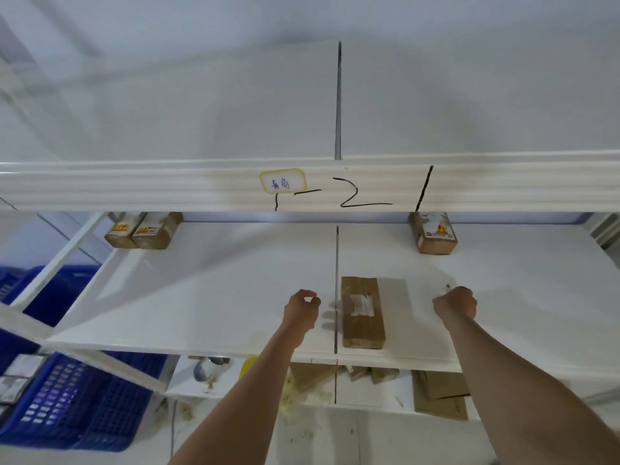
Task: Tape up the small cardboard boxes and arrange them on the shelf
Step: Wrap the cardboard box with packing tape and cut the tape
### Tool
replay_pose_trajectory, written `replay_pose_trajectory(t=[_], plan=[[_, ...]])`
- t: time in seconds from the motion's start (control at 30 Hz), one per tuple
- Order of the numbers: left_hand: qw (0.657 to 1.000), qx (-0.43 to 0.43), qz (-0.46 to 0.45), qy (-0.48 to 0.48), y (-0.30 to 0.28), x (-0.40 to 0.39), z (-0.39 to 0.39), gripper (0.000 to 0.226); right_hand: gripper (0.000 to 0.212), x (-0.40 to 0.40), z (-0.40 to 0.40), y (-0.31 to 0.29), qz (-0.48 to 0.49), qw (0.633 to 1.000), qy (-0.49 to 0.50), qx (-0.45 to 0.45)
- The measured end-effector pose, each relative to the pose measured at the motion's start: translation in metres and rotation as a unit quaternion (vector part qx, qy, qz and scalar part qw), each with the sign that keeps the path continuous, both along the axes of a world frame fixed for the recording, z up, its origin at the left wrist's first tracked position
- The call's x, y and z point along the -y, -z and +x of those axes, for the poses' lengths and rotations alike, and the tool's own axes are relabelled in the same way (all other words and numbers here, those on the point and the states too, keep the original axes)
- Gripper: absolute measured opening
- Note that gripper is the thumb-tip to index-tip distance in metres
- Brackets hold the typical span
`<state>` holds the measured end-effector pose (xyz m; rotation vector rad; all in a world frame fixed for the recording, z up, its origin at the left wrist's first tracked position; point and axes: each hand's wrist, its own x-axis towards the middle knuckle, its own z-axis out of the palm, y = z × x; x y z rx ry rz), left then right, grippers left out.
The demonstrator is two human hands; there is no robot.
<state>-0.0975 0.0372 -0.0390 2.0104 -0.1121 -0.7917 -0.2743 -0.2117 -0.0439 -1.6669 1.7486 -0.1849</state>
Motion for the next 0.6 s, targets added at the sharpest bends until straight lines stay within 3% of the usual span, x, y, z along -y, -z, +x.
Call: replay_pose_trajectory(t=[0.17,0.4,0.6], plan=[[1.000,0.015,0.001,0.013,-0.002,-0.009,0.008,0.027,0.026,-0.022,0.013,0.000,0.017,1.000,0.000,0.015],[0.992,0.102,0.043,-0.051,-0.009,-0.040,0.028,0.023,0.036,-0.060,0.062,-0.031,-0.004,0.991,0.009,0.130],[0.975,0.167,0.061,-0.132,-0.010,-0.088,0.050,0.009,0.034,-0.121,0.103,-0.063,-0.069,0.970,-0.115,0.204]])
